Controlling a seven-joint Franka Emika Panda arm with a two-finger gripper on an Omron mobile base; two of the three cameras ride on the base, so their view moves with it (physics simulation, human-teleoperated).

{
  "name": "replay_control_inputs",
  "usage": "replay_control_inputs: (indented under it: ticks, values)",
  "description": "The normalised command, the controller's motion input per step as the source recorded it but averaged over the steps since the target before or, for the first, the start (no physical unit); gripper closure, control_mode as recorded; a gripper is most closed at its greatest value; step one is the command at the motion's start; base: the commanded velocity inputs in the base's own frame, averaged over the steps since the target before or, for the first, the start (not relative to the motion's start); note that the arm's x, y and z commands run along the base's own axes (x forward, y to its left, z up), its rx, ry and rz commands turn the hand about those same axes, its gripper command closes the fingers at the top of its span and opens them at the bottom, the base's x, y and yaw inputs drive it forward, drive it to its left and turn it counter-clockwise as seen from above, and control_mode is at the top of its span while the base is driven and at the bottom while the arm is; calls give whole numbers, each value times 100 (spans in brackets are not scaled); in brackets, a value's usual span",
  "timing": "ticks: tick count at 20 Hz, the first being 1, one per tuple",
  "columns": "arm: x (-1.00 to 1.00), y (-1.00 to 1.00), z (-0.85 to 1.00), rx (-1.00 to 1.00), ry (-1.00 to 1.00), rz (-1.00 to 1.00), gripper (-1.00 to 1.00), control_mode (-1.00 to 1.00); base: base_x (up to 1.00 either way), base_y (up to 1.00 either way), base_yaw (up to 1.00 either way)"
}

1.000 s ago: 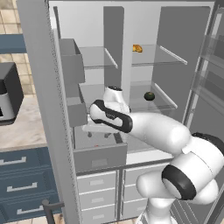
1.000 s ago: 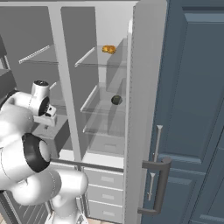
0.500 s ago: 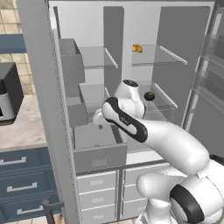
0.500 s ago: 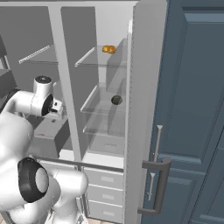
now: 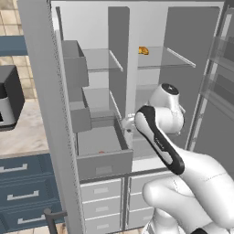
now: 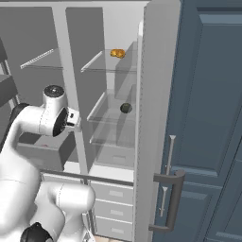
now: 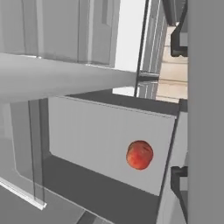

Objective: Take the peach and squash from the fridge shelf and place them in the freezer drawer to begin freezing them.

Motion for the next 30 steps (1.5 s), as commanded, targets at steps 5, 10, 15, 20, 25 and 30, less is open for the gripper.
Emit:
replay_control_inputs:
  ticks: [5, 10, 15, 20, 25, 30]
  values:
    - [-10, -100, 43, -3, -7, -9, -100, -100, 0, 0, 0]
    - [1, -83, 15, -9, -13, -20, -100, -100, 0, 0, 0]
    - [29, -67, 17, -1, -5, -13, -100, -100, 0, 0, 0]
    - [56, -28, 22, 0, 0, -9, -100, -100, 0, 0, 0]
    - [78, 0, 7, 0, 0, -13, -100, -100, 0, 0, 0]
    - [66, -13, 0, 0, 1, -6, -100, -100, 0, 0, 0]
